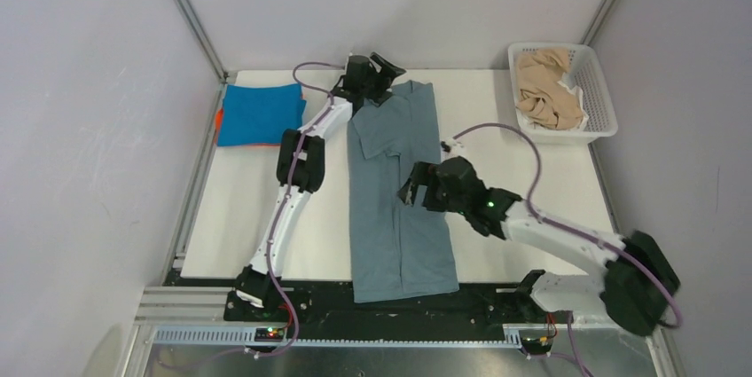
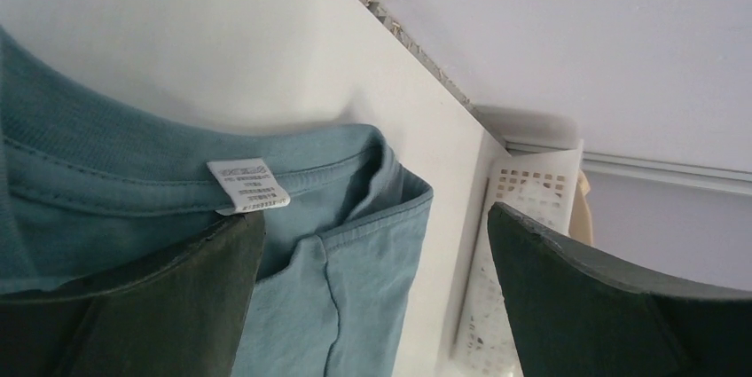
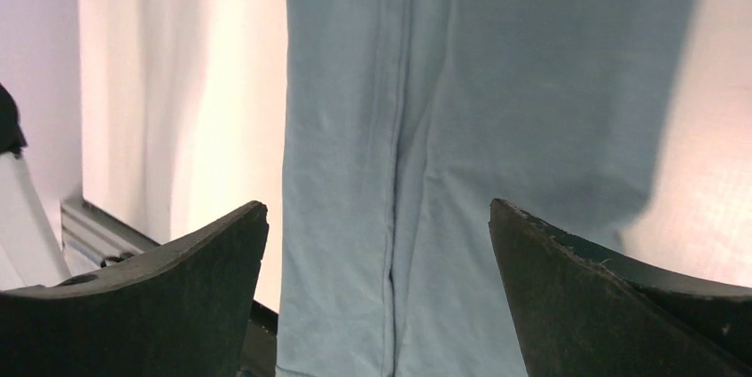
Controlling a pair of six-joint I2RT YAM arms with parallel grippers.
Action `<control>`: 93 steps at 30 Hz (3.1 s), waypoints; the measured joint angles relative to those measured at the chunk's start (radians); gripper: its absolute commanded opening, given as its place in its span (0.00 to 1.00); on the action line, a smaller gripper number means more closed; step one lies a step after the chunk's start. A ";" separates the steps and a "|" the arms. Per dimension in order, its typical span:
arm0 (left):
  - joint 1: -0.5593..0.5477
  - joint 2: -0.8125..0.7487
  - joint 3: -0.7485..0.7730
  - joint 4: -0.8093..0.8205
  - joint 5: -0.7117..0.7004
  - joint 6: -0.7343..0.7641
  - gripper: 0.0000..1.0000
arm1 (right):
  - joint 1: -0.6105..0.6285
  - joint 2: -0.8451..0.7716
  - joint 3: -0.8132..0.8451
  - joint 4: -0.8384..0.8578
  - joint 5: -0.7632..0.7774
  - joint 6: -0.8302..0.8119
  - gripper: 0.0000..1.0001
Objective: Fold and stack the t-shirts
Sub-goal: Rotate the tshirt 90 degrees, then grab the bottom of the folded rectangular tshirt with both arms
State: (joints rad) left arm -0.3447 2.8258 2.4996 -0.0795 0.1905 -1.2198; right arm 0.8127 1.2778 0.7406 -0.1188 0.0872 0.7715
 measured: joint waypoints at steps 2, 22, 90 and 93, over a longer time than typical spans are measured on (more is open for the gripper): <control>0.000 -0.027 -0.012 -0.035 -0.010 0.038 1.00 | -0.002 -0.117 -0.027 -0.045 0.068 0.014 0.99; -0.456 -1.579 -1.480 -0.283 -0.373 0.394 1.00 | -0.103 -0.669 -0.369 -0.457 -0.111 0.109 0.92; -0.964 -2.026 -1.992 -0.435 -0.606 0.048 0.00 | 0.052 -0.647 -0.344 -0.406 -0.283 0.147 0.03; -0.885 -2.042 -1.991 -0.387 -0.616 0.110 0.00 | 0.006 -0.593 -0.314 -0.337 -0.275 0.133 0.02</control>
State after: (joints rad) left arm -1.2297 0.7837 0.5091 -0.4667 -0.4255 -1.1099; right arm 0.8185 0.6849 0.4271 -0.4561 -0.1883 0.9043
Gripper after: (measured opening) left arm 0.014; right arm 0.066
